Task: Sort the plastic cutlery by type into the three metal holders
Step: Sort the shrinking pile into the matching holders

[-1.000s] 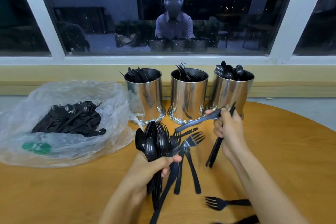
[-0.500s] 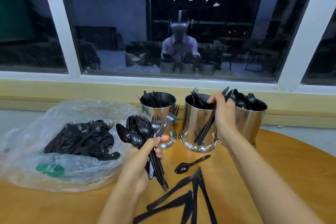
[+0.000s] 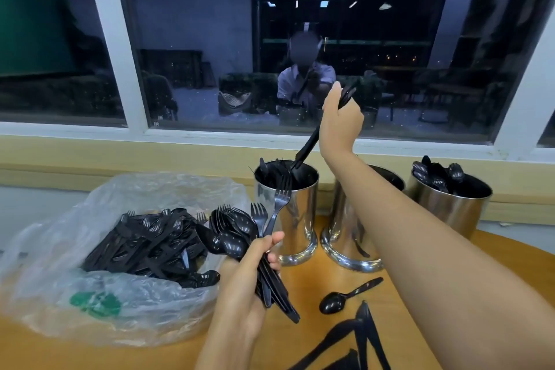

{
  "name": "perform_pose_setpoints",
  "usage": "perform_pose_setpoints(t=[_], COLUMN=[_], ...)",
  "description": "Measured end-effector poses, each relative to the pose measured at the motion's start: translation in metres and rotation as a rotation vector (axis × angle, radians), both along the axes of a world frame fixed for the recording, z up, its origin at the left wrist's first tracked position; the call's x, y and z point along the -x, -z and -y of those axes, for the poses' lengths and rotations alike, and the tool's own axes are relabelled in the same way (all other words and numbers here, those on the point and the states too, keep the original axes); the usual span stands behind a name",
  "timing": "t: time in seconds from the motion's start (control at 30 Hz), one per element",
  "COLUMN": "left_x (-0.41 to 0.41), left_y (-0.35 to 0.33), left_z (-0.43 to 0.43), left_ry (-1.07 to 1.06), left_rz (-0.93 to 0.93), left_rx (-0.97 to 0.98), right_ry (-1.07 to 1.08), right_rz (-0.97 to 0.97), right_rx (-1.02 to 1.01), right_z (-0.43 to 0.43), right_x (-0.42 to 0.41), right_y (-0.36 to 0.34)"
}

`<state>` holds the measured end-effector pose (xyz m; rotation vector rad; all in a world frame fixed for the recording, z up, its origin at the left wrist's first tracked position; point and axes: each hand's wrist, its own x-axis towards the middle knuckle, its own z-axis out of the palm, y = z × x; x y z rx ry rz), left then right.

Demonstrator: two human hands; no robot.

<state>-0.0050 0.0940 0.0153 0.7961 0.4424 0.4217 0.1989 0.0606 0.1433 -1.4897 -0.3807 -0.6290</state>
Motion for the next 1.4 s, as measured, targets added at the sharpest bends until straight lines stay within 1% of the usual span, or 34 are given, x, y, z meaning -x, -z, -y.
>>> perform_pose_setpoints(t=[0.03,0.07,0.13,0.17,0.2,0.27,0.3,0.33,0.37,0.4,0.43,0.47,0.5,0.53,0.57,0.6,0.67,0.7,0.73,0.77,0.8,0.87,0.9,0.93,0.97,1.03,1.1,1.17,1.23,1.27,1.3,1.33,1.37,1.4], left_x=[0.000,0.000,0.000,0.001,0.002,0.001,0.001,0.000,-0.001,-0.001,-0.002,-0.001,0.000,0.002,0.005,0.009,0.017,0.020,0.025,0.028,0.032,0.040,0.044,0.047,0.051,0.059,0.066,0.070,0.073,0.074,0.076,0.077,0.078,0.078], left_y=[0.000,0.000,-0.001,-0.001,-0.002,-0.001,-0.001,-0.001,-0.002,-0.003,-0.003,-0.003,-0.004,-0.006,-0.007,-0.009,-0.013,-0.015,-0.018,-0.020,-0.023,-0.030,-0.033,-0.036,-0.038,-0.041,-0.042,-0.041,-0.039,-0.038,-0.037,-0.036,-0.035,-0.034], left_z=[0.000,-0.001,-0.001,0.000,0.000,-0.001,0.000,0.000,0.002,0.006,0.012,0.019,0.026,0.033,0.038,0.043,0.049,0.051,0.055,0.060,0.067,0.083,0.092,0.099,0.105,0.114,0.120,0.125,0.127,0.126,0.124,0.123,0.121,0.119], left_ry=[-0.003,-0.010,-0.018,-0.014,-0.012,-0.025,-0.032,-0.033,-0.028,-0.017,-0.002,0.017,0.043,0.071,0.096,0.111,0.106,0.095,0.094,0.108,0.129,0.164,0.172,0.176,0.180,0.193,0.201,0.189,0.183,0.179,0.178,0.183,0.195,0.212], left_rz=[0.001,0.001,-0.006,-0.005,-0.001,0.003,0.000,0.000,-0.002,0.001,0.003,-0.007,-0.025,-0.043,-0.057,-0.065,-0.074,-0.081,-0.094,-0.103,-0.102,-0.087,-0.081,-0.073,-0.062,-0.045,-0.048,-0.062,-0.084,-0.098,-0.114,-0.129,-0.139,-0.147], left_rx=[-0.006,-0.013,-0.018,-0.019,-0.019,-0.017,-0.017,-0.014,-0.007,0.002,0.002,-0.012,-0.035,-0.058,-0.073,-0.079,-0.089,-0.099,-0.117,-0.140,-0.162,-0.228,-0.269,-0.299,-0.314,-0.301,-0.257,-0.228,-0.228,-0.242,-0.266,-0.294,-0.323,-0.352], right_ry=[-0.019,-0.038,-0.133,-0.179,-0.201,-0.121,-0.100,-0.155,-0.293,-0.471,-0.623,-0.711,-0.731,-0.689,-0.638,-0.581,-0.545,-0.531,-0.522,-0.533,-0.589,-0.729,-0.763,-0.786,-0.799,-0.742,-0.677,-0.664,-0.638,-0.620,-0.589,-0.545,-0.526,-0.574], right_rz=[-0.024,-0.065,-0.168,-0.202,-0.201,-0.070,-0.007,0.001,-0.051,-0.145,-0.269,-0.335,-0.351,-0.341,-0.345,-0.348,-0.355,-0.361,-0.382,-0.427,-0.495,-0.633,-0.655,-0.650,-0.630,-0.602,-0.602,-0.610,-0.579,-0.562,-0.543,-0.528,-0.534,-0.564], right_rx=[0.093,0.291,0.784,0.914,0.940,0.805,0.666,0.522,0.430,0.414,0.464,0.523,0.531,0.477,0.334,0.125,-0.330,-0.399,-0.325,-0.162,0.016,0.292,0.375,0.405,0.372,0.211,-0.060,-0.333,-0.509,-0.550,-0.512,-0.382,-0.193,-0.001], right_z=[-0.005,-0.008,-0.010,-0.008,-0.003,0.009,0.018,0.030,0.043,0.055,0.064,0.071,0.075,0.077,0.081,0.089,0.115,0.128,0.138,0.145,0.148,0.150,0.152,0.155,0.158,0.167,0.173,0.178,0.184,0.188,0.191,0.194,0.194,0.194], right_x=[-0.004,-0.007,-0.015,-0.015,-0.015,-0.005,0.006,0.019,0.038,0.059,0.079,0.094,0.100,0.103,0.104,0.101,0.096,0.094,0.095,0.100,0.108,0.130,0.141,0.149,0.155,0.161,0.161,0.160,0.157,0.156,0.154,0.152,0.151,0.153], right_y=[0.008,0.019,0.042,0.049,0.049,0.042,0.037,0.032,0.030,0.033,0.041,0.052,0.064,0.072,0.072,0.069,0.053,0.048,0.047,0.050,0.055,0.065,0.068,0.068,0.067,0.064,0.064,0.062,0.057,0.054,0.052,0.052,0.054,0.056])
